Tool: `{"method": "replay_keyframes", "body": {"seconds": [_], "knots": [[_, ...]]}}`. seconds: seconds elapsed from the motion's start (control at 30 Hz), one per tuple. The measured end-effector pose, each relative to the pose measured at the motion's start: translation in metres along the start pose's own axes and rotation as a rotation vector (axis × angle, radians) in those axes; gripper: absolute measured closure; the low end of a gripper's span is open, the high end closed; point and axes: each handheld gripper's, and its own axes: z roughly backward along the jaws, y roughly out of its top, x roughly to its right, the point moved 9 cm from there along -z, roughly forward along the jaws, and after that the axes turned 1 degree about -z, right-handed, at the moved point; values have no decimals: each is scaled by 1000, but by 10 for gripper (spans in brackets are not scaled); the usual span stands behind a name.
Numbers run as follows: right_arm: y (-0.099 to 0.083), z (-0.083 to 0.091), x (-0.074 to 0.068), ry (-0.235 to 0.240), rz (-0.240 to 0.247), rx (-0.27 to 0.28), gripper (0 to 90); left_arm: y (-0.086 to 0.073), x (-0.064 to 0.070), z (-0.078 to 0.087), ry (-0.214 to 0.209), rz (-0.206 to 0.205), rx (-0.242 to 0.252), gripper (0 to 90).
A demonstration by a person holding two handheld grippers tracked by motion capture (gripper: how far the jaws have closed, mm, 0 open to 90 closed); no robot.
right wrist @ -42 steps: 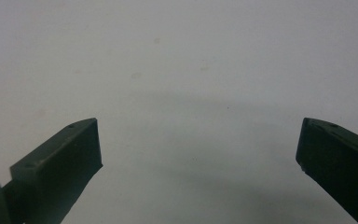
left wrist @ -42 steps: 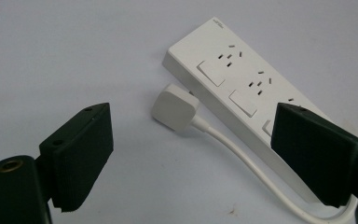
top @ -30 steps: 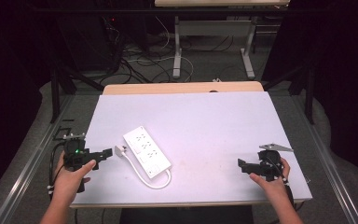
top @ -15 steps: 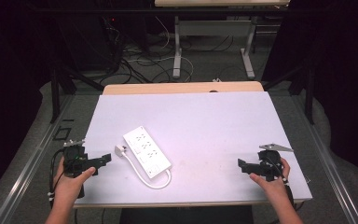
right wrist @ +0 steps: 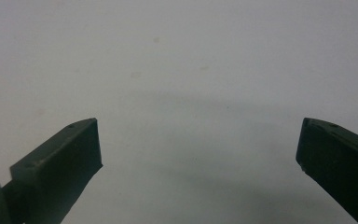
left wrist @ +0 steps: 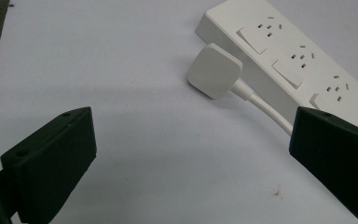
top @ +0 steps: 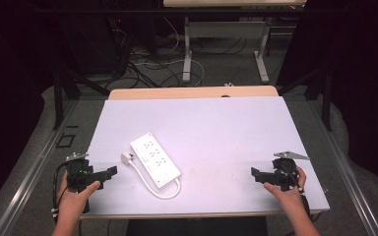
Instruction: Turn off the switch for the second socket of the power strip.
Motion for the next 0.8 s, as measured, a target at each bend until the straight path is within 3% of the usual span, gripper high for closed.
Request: {"method": "replay_keyframes", "body": {"seconds": [0.8], "knots": [[0, 0, 0, 1, 2, 0, 0, -11, -3, -4, 3, 17, -3, 8]]}}
